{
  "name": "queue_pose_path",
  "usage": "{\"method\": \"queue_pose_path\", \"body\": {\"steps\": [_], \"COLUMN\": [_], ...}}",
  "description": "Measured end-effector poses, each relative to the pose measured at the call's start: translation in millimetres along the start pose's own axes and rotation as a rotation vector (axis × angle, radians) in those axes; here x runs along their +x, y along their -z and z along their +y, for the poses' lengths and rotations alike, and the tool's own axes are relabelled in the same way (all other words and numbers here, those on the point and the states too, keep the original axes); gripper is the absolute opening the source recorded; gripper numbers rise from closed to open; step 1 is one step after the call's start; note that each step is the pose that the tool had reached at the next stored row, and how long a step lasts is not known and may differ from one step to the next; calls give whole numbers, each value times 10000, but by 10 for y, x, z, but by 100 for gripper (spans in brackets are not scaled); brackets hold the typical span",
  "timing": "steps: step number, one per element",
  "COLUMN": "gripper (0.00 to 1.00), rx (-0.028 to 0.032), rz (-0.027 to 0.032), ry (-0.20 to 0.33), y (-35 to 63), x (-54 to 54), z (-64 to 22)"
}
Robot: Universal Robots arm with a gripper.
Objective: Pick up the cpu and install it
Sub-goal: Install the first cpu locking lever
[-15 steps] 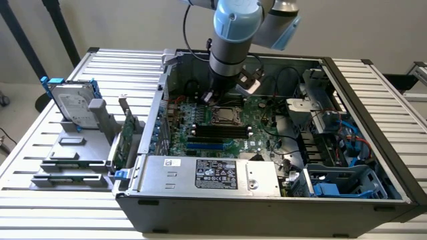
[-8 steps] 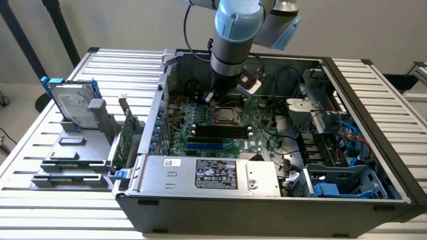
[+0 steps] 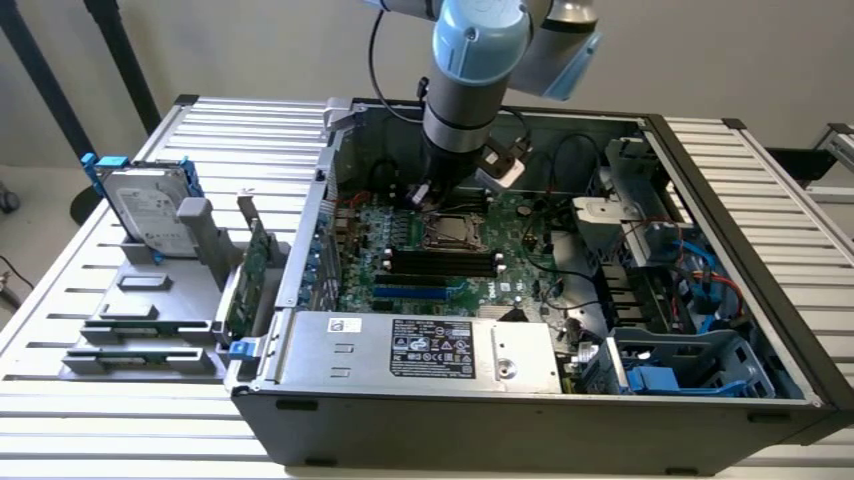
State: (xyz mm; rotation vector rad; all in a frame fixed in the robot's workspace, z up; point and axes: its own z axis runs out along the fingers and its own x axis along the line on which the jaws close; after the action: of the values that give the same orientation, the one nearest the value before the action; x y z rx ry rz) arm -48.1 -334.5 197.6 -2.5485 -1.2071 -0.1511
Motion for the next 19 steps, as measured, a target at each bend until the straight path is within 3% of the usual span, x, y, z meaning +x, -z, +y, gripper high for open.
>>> {"method": "queue_pose_path", "body": {"steps": [19], "gripper": [11], "rx": [-15], "rz": [-18], "ry": [-1], "y": [-9], "x": [55], "z": [50]}}
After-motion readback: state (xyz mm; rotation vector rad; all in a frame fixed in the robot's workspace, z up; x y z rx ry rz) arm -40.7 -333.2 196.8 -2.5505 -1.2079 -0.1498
